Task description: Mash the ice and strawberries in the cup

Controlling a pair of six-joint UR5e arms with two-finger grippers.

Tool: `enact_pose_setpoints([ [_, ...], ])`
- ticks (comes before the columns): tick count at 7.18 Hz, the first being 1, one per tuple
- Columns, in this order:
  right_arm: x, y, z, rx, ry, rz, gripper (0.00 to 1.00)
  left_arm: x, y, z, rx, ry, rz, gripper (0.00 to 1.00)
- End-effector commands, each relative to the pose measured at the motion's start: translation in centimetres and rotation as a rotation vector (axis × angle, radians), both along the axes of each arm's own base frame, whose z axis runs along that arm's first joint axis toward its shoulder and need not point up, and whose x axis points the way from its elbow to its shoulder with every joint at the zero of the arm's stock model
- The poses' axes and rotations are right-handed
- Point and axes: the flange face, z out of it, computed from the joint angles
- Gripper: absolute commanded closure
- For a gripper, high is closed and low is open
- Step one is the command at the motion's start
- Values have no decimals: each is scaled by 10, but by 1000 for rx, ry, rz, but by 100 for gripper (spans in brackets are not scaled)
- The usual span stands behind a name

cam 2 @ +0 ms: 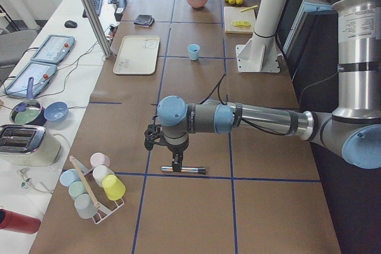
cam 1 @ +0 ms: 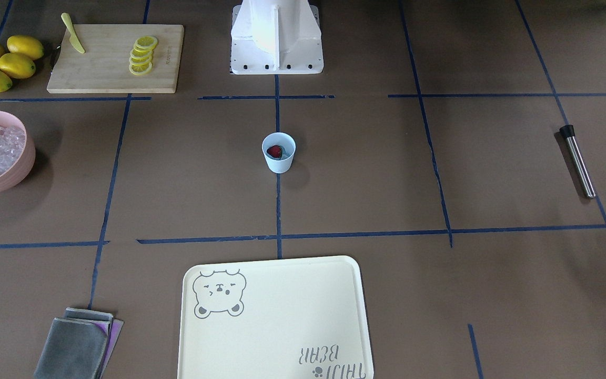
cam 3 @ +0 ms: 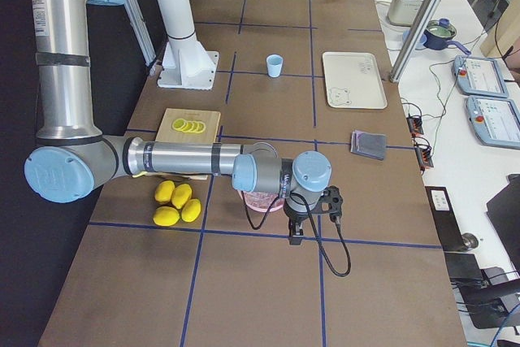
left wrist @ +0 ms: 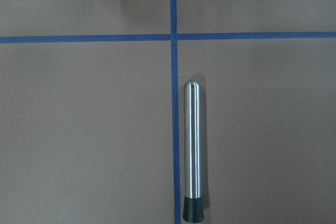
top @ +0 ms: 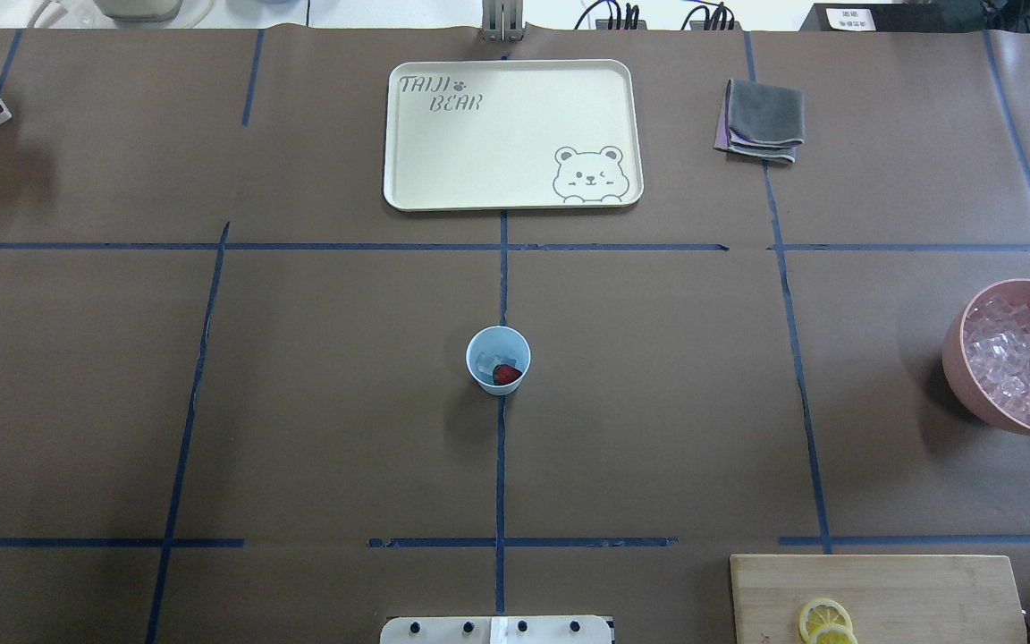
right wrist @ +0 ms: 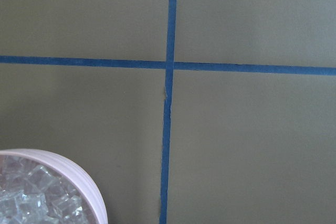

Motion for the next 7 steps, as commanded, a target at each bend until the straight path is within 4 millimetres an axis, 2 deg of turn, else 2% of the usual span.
enact_pose_setpoints([
  [1,0,0,1,1,0,-3,0,1,-19,15,-17,0,33,0],
  [4,-3,1,3,-8,-49,-2,0,2,-40,25,-39,-2,32,0],
  [7,-3,-4,4,-8,-43,-2,0,-1,-41,26,-40,-3,28,0],
])
